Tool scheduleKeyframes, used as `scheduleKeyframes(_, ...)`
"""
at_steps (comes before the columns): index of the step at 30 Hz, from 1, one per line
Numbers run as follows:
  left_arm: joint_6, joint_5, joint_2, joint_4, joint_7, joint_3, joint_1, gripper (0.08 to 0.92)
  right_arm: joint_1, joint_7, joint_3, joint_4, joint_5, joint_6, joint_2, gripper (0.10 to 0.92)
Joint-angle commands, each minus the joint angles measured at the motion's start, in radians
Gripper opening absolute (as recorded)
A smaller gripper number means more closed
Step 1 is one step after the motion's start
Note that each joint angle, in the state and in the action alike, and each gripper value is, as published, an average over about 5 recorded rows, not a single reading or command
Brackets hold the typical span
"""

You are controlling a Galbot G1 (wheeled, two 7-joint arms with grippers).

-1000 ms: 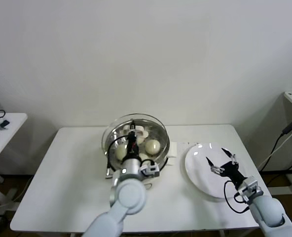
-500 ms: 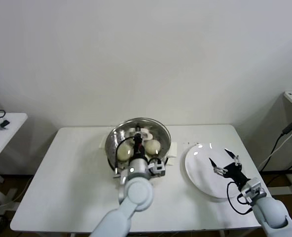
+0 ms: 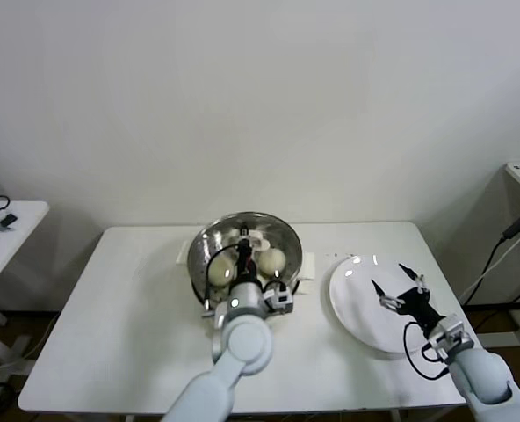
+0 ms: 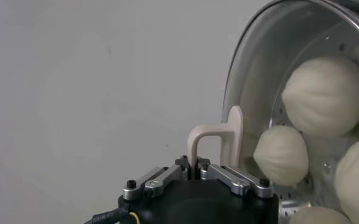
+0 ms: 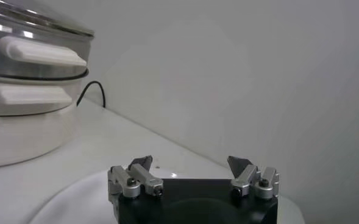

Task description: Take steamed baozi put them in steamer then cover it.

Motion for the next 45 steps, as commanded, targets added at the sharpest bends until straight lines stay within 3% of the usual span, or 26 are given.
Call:
scheduleKeyframes(1,0.049,-0.005,-0.002,0.013,-0.01,-0.001,0.004,0.147,0.004,0.0,-0.002,0.0,0.0,-0.001,-0.001,0.823)
scheduleKeyframes(20,0.036,0.009,0.008,0.007,-0.01,-0.008,0.002,0.16,0.008,-0.002,-0.005,0.003,-0.005,-0.003,0.002,0.823)
scheduleKeyframes(42,0.049,-0.193,0.136,-0.271,-0.011,0.004,0.093,0.768,0.009,0.012,0.011,0.02,0.025,-0.06,-0.003,0.823)
scheduleKeyframes(45,0.049,-0.221,0.155,-0.314,-0.025,-0.002,0.117,0.813,0.009,0.015,0.011,0.025,0.023,-0.077,-0.003,0.823)
